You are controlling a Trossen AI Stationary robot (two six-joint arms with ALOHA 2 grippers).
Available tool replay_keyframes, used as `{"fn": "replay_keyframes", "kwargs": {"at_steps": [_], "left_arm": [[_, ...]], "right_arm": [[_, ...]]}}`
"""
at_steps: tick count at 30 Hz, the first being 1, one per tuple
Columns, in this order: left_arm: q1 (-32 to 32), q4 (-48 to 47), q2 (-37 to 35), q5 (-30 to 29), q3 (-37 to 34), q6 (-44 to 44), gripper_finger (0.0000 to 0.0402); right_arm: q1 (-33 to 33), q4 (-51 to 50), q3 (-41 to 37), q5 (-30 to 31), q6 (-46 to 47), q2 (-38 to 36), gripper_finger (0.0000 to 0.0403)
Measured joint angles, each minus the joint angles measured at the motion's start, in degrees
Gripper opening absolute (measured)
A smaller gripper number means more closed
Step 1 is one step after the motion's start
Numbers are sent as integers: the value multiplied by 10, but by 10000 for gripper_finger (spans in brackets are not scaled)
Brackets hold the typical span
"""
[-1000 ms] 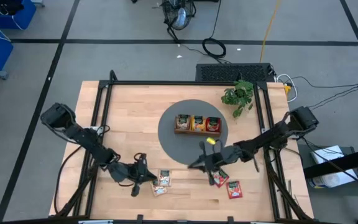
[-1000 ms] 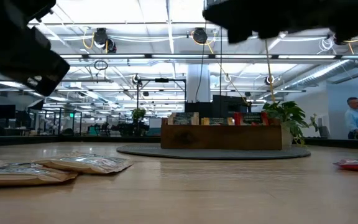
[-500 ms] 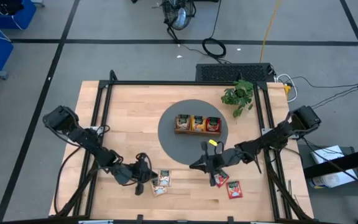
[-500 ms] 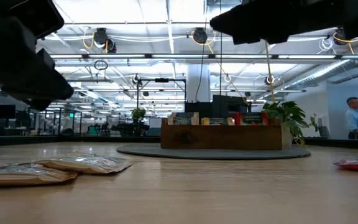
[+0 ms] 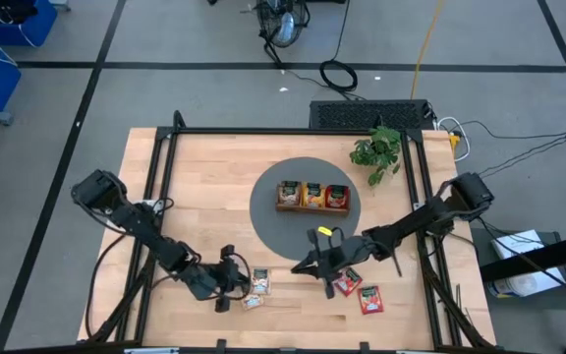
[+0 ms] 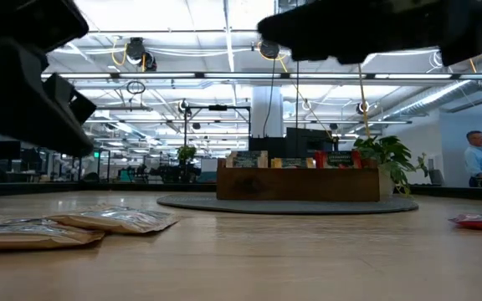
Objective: Pick & Place Tea
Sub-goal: Put the brown tea bag to the left section into the wooden organizer
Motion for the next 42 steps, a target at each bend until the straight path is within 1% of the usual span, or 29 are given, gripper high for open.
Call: {"fn": "replay_keyframes", "kwargs": {"at_steps": [2,5,7,12,15,17,18,20,22,24,26,30,34,36,38,42], "left_arm": [[0,2,9,-3,-1,-3,21],[8,39,22,7,0,-4,21],[13,53,25,20,-1,-17,21],[13,38,26,32,35,-31,21],[12,23,54,22,72,-23,21],[13,0,75,21,89,-23,21],[13,-6,88,25,96,-36,21],[8,-11,112,39,103,-76,21],[-1,-21,129,38,103,-102,21],[-7,-21,132,24,103,-107,21],[-7,-12,132,8,104,-111,21],[-7,-10,132,8,104,-116,21],[-1,-47,131,7,105,-150,21],[2,-71,131,-5,105,-170,21],[4,-86,137,-20,105,-190,21],[10,-84,155,-29,106,-206,21]], "right_arm": [[-5,-5,20,0,-3,26,0],[-13,-8,53,-3,13,69,0],[-21,-20,73,-22,31,95,0],[-53,-34,108,-88,103,150,0],[-71,-32,125,-147,142,166,0],[-79,-57,140,-191,165,173,0],[-82,-76,149,-202,176,175,0],[-83,-117,159,-206,180,176,0],[-83,-138,162,-194,178,176,0],[-83,-143,163,-178,179,176,0],[-84,-142,163,-177,185,176,0],[-87,-146,163,-177,190,176,0],[-101,-150,167,-185,215,176,0],[-112,-164,173,-205,224,176,0],[-119,-173,175,-206,223,176,0],[-128,-180,176,-208,221,176,0]]}}
